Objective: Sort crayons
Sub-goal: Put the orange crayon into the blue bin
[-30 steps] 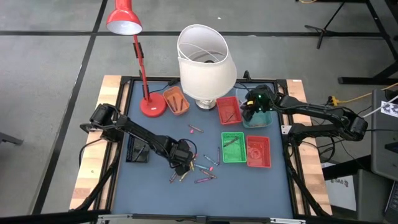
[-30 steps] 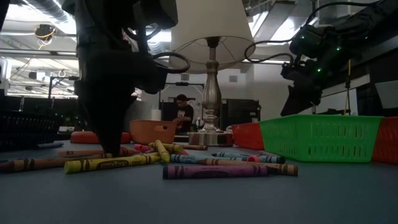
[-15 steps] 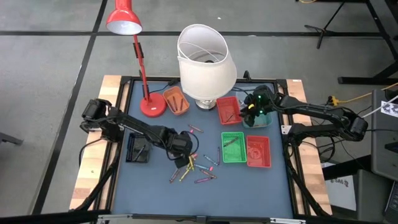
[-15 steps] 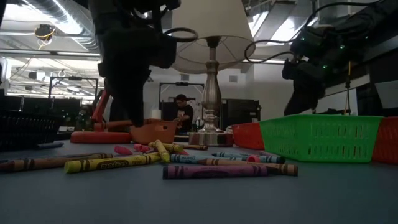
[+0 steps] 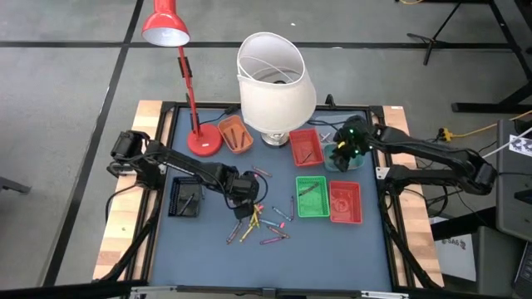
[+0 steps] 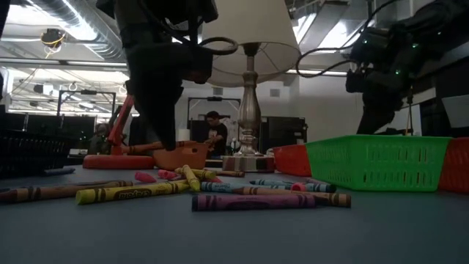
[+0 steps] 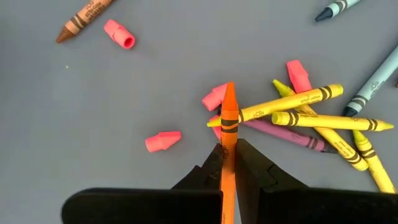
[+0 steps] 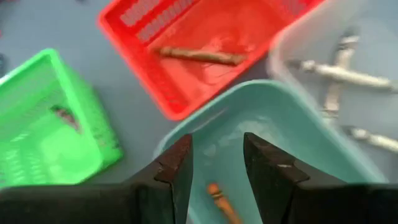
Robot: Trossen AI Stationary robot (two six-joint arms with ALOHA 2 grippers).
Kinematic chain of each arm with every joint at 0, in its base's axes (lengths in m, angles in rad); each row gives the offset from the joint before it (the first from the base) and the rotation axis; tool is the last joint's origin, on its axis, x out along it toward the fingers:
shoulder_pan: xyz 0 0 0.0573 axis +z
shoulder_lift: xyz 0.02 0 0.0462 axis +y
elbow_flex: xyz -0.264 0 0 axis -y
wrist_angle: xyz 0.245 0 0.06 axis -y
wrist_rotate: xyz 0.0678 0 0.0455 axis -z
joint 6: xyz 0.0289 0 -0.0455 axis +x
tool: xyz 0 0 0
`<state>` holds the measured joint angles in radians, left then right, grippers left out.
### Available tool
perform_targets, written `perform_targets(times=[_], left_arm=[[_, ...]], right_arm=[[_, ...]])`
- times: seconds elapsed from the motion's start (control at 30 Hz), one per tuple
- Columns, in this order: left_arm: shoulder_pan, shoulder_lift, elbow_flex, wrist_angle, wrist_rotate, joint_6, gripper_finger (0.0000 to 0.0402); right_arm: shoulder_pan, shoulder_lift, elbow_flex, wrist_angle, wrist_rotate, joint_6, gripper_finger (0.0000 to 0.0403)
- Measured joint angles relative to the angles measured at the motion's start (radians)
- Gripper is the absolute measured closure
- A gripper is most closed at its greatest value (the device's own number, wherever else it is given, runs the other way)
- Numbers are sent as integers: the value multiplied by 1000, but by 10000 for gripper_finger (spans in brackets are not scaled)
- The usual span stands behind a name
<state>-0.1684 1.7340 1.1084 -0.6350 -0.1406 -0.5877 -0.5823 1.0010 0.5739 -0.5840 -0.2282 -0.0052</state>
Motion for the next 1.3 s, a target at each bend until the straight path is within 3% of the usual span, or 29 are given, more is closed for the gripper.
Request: perform_targets(times=[0.63,1.03,1.3], left_arm=[[0,-2,1,192,-6,150,399],[0,-2,2,526,-82,346,399],[0,-2,2,658,-87,440,399]], right_arm=[[-1,-38,3,-2,53,26,262],[-1,-38,3,-2,53,26,262],[-1,-38,3,-2,53,26,262]])
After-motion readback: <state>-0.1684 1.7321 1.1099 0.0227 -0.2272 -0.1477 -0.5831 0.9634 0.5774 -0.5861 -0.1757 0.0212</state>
